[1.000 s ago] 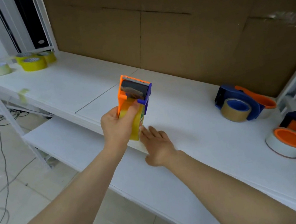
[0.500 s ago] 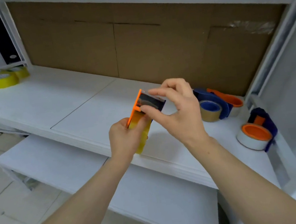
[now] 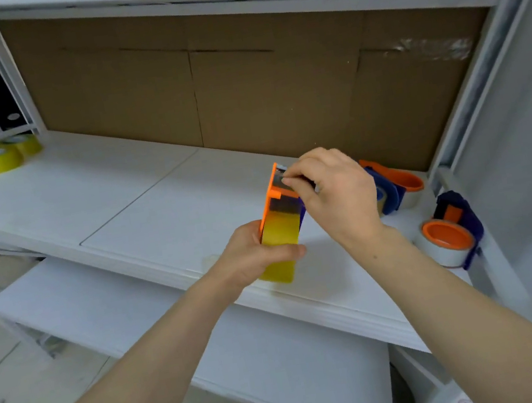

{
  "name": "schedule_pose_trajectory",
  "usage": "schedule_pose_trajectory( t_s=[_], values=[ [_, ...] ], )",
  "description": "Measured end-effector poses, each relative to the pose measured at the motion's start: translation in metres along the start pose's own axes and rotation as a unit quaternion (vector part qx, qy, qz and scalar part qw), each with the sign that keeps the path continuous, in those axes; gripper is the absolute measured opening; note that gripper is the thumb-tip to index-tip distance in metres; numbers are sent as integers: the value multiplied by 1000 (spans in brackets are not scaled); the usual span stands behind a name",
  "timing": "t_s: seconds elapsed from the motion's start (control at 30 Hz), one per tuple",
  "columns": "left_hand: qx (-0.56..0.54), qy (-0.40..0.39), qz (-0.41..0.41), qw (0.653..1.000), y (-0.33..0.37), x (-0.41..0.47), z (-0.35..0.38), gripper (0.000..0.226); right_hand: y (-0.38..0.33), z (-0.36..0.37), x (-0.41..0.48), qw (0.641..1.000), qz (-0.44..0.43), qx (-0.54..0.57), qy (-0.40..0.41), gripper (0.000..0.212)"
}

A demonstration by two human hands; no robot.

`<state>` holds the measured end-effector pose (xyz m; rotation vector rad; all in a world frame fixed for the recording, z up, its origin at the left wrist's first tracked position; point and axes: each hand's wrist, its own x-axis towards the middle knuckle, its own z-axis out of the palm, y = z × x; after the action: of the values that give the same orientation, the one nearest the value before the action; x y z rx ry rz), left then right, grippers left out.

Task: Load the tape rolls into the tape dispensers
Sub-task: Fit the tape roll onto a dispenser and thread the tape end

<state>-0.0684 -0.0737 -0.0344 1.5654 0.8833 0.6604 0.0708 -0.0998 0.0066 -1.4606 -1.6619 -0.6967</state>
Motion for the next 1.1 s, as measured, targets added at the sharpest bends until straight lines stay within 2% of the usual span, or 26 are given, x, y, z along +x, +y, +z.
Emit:
schedule_pose_trajectory(
  t_s=[0.07, 0.17, 0.3, 0.43, 0.5, 0.57, 0.67, 0.73, 0.9, 1.03, 1.1],
  values=[
    [7, 10, -6, 1000, 0, 1, 1, 47, 5, 1, 2, 999, -24, -28, -17, 10],
    [8, 47, -22, 999, 3, 4, 3, 31, 12, 2, 1, 997, -53, -47, -29, 18],
    [18, 83, -25, 996, 7, 8, 6, 33, 16, 3, -2, 993, -75, -83, -24, 30],
    [17, 93, -42, 995, 13, 11, 13, 45, 23, 8, -10, 989, -104, -105, 2, 16],
    [1, 93, -60, 994, 16, 14, 14, 41, 25, 8, -13, 988, -120, -88, -27, 13],
    [-10, 92, -82, 992, 21, 16, 15, 38, 20, 5, -11, 988, -84, -91, -97, 11],
    [-33, 67, -105, 992, 26, 13, 15, 33, 17, -3, 3, 974, 53, -84, -204, 15],
    [-39, 41, -96, 994, 27, 12, 13, 26, 16, -12, 14, 970, 129, -3, -206, 19],
    [6, -4, -62, 998, 27, 13, 9, 21, 19, -14, 27, 958, 188, 83, -199, 5],
    [-5, -13, -66, 998, 24, 13, 9, 27, 28, -11, 29, 942, 239, 138, -189, 3],
    [-16, -10, -68, 998, 22, 12, 11, 19, 30, -9, 30, 932, 261, 162, -192, 2]
  ],
)
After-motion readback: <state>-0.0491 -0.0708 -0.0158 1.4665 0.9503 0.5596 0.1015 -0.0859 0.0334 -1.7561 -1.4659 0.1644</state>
